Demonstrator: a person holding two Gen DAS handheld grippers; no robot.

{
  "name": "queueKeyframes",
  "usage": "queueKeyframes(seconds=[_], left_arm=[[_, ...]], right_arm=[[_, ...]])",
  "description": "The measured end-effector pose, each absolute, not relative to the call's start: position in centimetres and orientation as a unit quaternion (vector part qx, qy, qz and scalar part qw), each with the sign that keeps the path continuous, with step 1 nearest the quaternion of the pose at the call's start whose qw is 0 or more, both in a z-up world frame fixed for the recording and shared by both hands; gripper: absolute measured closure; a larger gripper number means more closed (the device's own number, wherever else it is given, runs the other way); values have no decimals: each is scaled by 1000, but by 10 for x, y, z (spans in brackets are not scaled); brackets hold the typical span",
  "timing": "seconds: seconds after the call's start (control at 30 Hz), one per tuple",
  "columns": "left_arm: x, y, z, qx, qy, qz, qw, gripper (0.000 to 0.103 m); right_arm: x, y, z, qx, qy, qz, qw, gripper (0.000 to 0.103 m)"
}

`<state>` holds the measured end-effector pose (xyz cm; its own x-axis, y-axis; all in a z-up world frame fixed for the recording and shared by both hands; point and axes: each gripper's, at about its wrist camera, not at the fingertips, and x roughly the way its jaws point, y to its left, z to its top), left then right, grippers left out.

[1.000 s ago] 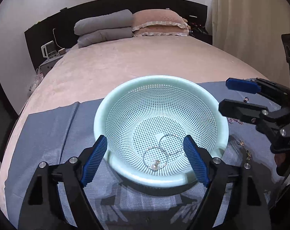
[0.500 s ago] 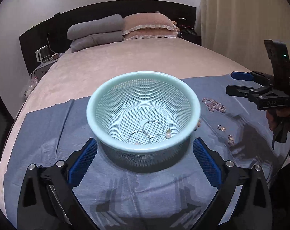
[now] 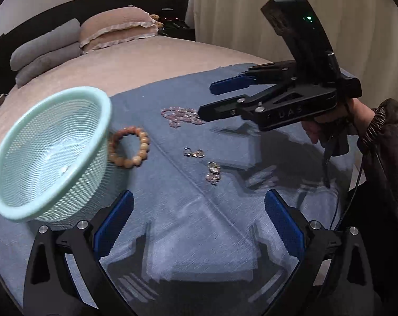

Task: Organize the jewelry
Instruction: 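Pinch a small silver charm with the right gripper while the left pinches another charm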

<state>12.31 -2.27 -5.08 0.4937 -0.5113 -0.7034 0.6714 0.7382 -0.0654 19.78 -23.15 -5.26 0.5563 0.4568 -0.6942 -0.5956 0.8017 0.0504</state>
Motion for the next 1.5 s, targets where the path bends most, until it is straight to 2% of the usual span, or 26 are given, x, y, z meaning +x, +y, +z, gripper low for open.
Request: queueKeyframes(seconds=[0.17, 0.23, 0.3, 0.37, 0.43, 0.5, 0.63, 0.67, 0.7, 0.83, 0.97, 1.03, 1.17, 1.5], left_arm=[[135, -40, -66, 129, 376, -356, 846, 21], [137, -44, -70, 130, 381, -363, 840, 26], [138, -45, -73, 137, 381, -363, 839, 38], [138, -47, -76, 143, 385, -363, 837, 47], [138, -50, -79, 154, 386, -360, 835, 49], [139, -52, -80, 159, 384, -360, 835, 49], [140, -57, -79, 167, 381, -368, 832, 58], [141, -59, -80, 173, 384, -369, 829, 64], [143, -61, -81, 178, 390, -368, 825, 74], [149, -57, -86, 172, 405, -360, 822, 88], [151, -53, -84, 154, 414, -358, 823, 89], [148, -52, -84, 158, 413, -353, 824, 94], [142, -43, -77, 150, 413, -352, 826, 94], [140, -27, -68, 140, 415, -336, 834, 97]], right_arm=[[205, -217, -73, -110, 399, 317, 853, 45], [210, -216, -77, -98, 411, 322, 848, 53], [217, -219, -83, -70, 429, 326, 839, 68], [219, -214, -87, -77, 433, 325, 837, 71], [218, -207, -92, -90, 442, 332, 828, 74], [217, -201, -96, -112, 453, 333, 819, 97], [215, -201, -94, -120, 456, 334, 816, 99], [216, -203, -92, -121, 455, 330, 818, 100], [217, -206, -91, -119, 455, 328, 819, 100], [215, -219, -78, -97, 437, 328, 832, 100], [212, -228, -61, -79, 412, 333, 844, 100], [210, -231, -53, -70, 402, 339, 848, 100], [208, -236, -44, -59, 387, 344, 853, 100], [215, -213, -87, -116, 458, 331, 817, 95]])
